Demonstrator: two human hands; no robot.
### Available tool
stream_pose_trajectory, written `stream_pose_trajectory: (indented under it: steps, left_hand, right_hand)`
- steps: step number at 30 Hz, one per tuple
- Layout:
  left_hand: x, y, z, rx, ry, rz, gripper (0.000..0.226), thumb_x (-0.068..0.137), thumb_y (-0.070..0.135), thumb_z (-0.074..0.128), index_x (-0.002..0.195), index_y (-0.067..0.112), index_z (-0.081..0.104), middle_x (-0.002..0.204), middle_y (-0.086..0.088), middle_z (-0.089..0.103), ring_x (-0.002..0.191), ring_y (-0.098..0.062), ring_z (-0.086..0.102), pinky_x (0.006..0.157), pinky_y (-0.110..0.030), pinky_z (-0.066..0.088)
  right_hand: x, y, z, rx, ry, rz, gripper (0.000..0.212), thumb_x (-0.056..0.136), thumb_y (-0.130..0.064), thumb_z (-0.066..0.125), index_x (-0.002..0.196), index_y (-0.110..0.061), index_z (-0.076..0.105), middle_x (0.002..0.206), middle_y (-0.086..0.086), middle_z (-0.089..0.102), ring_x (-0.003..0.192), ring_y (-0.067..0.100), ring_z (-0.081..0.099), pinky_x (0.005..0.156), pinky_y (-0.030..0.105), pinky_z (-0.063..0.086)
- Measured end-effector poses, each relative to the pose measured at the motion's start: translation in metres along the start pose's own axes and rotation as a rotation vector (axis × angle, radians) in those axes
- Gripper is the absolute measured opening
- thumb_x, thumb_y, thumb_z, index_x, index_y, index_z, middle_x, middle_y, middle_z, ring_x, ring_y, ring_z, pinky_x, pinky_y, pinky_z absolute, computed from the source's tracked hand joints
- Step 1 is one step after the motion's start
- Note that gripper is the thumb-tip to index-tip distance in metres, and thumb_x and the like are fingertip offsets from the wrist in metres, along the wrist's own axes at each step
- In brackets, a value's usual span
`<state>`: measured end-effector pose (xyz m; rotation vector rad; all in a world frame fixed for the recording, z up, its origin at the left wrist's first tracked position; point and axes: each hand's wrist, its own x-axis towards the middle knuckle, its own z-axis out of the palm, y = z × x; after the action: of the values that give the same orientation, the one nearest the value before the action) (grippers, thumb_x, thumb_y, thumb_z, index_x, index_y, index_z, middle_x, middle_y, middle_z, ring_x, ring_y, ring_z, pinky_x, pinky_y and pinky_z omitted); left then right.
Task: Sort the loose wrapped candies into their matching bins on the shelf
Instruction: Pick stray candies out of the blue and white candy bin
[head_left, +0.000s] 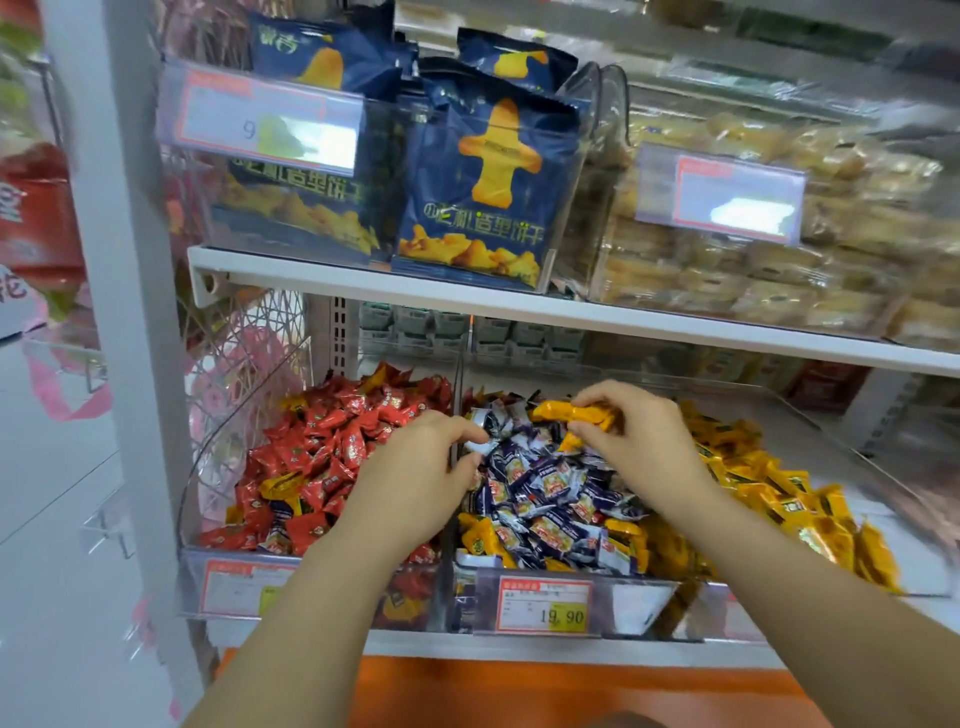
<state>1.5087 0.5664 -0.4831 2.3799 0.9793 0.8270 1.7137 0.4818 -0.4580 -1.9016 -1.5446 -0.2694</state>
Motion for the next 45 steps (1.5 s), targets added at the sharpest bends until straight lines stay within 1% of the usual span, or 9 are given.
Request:
stream_pose_trajectory:
  steps: [5,11,15,18,22,26,32,40,45]
  left_hand:
    - [-0.002,0.004,0.007,0.026,0.016,-0.014,0.024,0.094,0.026,0.056,0.117,0.03,0.062,0.122,0.008,0.056,0.118,-0.013,0.049,0.094,-0.028,0.039]
    - [0.001,0.007,0.009,0.023,0.023,-0.009,0.024,0.094,0.023,0.055,0.116,0.028,0.062,0.122,0.008,0.056,0.116,-0.012,0.049,0.093,-0.027,0.039]
    - [0.003,0.006,0.007,0.033,0.036,0.007,0.024,0.094,0.022,0.055,0.117,0.027,0.062,0.124,0.009,0.054,0.117,-0.012,0.049,0.092,-0.025,0.038]
    - [0.002,0.004,0.005,0.028,0.029,0.03,0.024,0.094,0.021,0.056,0.117,0.027,0.062,0.122,0.011,0.053,0.117,-0.009,0.048,0.092,-0.02,0.033]
    - [0.0,-0.001,0.001,0.01,0.013,0.071,0.023,0.093,0.021,0.057,0.115,0.027,0.062,0.109,0.017,0.049,0.106,-0.002,0.046,0.085,-0.011,0.029]
    - [-0.002,-0.005,-0.004,-0.023,-0.007,0.081,0.024,0.094,0.021,0.057,0.115,0.028,0.062,0.108,0.016,0.051,0.098,-0.001,0.048,0.079,-0.006,0.032]
    - [-0.005,-0.007,-0.008,-0.044,-0.011,0.072,0.023,0.093,0.021,0.057,0.113,0.03,0.063,0.109,0.016,0.052,0.099,0.0,0.051,0.082,-0.008,0.037]
    - [-0.005,-0.004,-0.008,-0.04,-0.029,0.058,0.024,0.094,0.023,0.055,0.117,0.03,0.061,0.111,0.016,0.049,0.101,0.0,0.05,0.087,-0.017,0.037]
    - [-0.007,-0.004,-0.009,-0.048,-0.052,0.047,0.025,0.095,0.023,0.055,0.118,0.029,0.06,0.114,0.014,0.05,0.104,-0.002,0.05,0.09,-0.019,0.038]
  right_hand:
    - [-0.028,0.037,-0.034,0.09,0.353,0.231,0.017,0.086,-0.016,0.067,0.102,-0.019,0.063,0.097,0.002,0.065,0.074,0.011,0.054,0.064,0.009,0.037]
    - [-0.027,0.055,-0.046,-0.074,0.114,0.267,0.035,0.088,-0.013,0.064,0.123,-0.013,0.061,0.127,0.004,0.058,0.122,0.021,0.05,0.102,0.024,0.031]
    - [-0.028,0.015,-0.035,0.015,-0.001,0.082,0.025,0.09,-0.014,0.061,0.113,-0.021,0.066,0.109,-0.011,0.061,0.102,0.004,0.055,0.091,0.013,0.038]
    - [-0.028,-0.021,-0.014,0.113,-0.413,-0.003,0.024,0.091,-0.019,0.059,0.114,-0.027,0.065,0.097,-0.021,0.059,0.087,-0.005,0.057,0.082,0.012,0.049]
    - [-0.024,-0.042,0.02,0.113,-0.749,-0.1,0.034,0.089,-0.023,0.063,0.123,-0.022,0.06,0.106,-0.007,0.066,0.071,-0.011,0.056,0.07,0.009,0.047]
    - [-0.017,-0.047,0.044,-0.032,-0.76,-0.144,0.054,0.086,-0.03,0.067,0.135,-0.023,0.047,0.071,-0.01,0.05,0.06,-0.002,0.041,0.054,0.019,0.034]
    - [-0.005,-0.046,0.048,0.019,-0.831,-0.084,0.061,0.08,-0.028,0.074,0.133,-0.024,0.044,0.124,0.004,0.057,0.11,0.021,0.055,0.092,0.037,0.047]
    - [-0.006,-0.048,0.053,-0.133,-0.887,-0.143,0.058,0.085,-0.031,0.067,0.133,-0.023,0.037,0.08,0.002,0.05,0.067,0.017,0.046,0.06,0.034,0.04]
    - [0.006,-0.052,0.044,-0.174,-0.967,-0.193,0.057,0.084,-0.025,0.069,0.132,-0.022,0.038,0.098,0.008,0.058,0.064,0.011,0.047,0.055,0.027,0.039]
